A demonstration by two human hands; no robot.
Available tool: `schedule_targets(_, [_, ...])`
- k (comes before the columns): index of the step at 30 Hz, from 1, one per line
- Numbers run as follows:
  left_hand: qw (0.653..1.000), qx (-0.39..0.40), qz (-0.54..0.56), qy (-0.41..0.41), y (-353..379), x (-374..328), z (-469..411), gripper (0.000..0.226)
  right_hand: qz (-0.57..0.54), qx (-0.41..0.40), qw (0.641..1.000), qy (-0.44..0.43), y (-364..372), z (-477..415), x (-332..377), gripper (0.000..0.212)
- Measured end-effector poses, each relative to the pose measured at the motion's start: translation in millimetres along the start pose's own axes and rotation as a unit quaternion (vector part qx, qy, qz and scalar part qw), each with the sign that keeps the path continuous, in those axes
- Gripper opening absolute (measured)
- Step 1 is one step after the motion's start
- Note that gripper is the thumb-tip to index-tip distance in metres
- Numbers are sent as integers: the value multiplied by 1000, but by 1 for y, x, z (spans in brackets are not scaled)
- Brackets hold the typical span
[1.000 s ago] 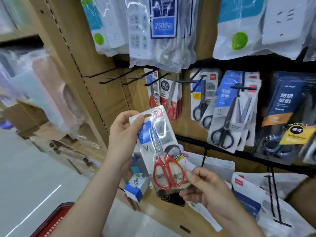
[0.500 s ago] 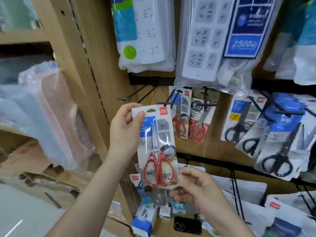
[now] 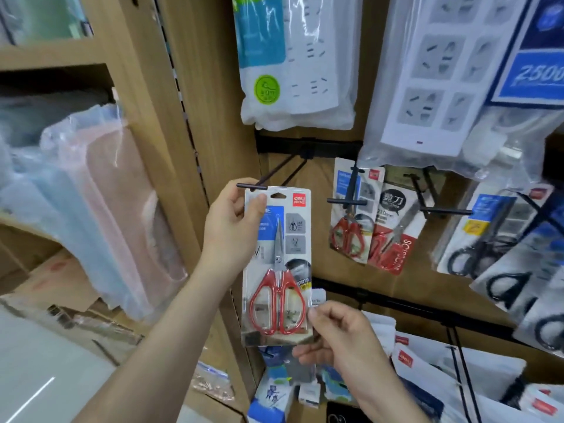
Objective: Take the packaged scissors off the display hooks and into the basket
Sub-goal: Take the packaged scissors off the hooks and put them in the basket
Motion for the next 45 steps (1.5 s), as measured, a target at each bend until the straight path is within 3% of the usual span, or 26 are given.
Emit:
schedule_targets(3, [998,42,14,-40,1,5,0,3,19,25,999,-11,-1,-3,3,19])
schedule_targets(10, [991,105,27,-83,0,15,-5,19,122,96,988,-25,-5,-15,13,40])
schedule_targets(13, [983,138,51,-105,-3,21,-6,32,126,132,983,-10,-4,-16,21,35])
schedule_targets(16, [984,128,31,-123,1,26,-8,17,115,153,981,22,-2,-20,19,29])
schedule_targets(19, [984,89,21,-152,7,36,-13,21,99,148,983,46,1,-27,15,28])
schedule_targets(23, [982,73,81,-155,18,46,-15,16,69,100,992,20,-2,-38,15,24])
schedule_targets(27, [975,185,36,-115,31,63,0,37,49,-19,998,-40,-14,-44,19,23])
schedule_targets(29, [974,212,-18,-83,33,71,-1,35,42,-69,995,-61,-16,-46,21,20])
schedule_targets(32, [986,144,-28,-73,29,76,-17,22,29,-126,988,-81,-12,-51,25,14])
schedule_targets(37, [992,59,4,-114,43,98,-39,26,-15,-201,975,-94,-15,-70,33,13])
schedule_targets(41, [987,58,-43,-146,65,117,-64,11,-20,-224,968,-111,-22,-87,46,28])
schedule_targets(45, [976,94,-170,-99,83,124,-83,20,28,-227,968,-101,-25,-104,44,37])
Point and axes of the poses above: each hand's wrist, its own z-axis away from the middle knuckle, its own y-axis out of the palm, x = y × z, the point moved 9 cm from there along -z, towards the middle knuckle, and after that the axes turned 6 degrees about y, right-handed, at the moved point
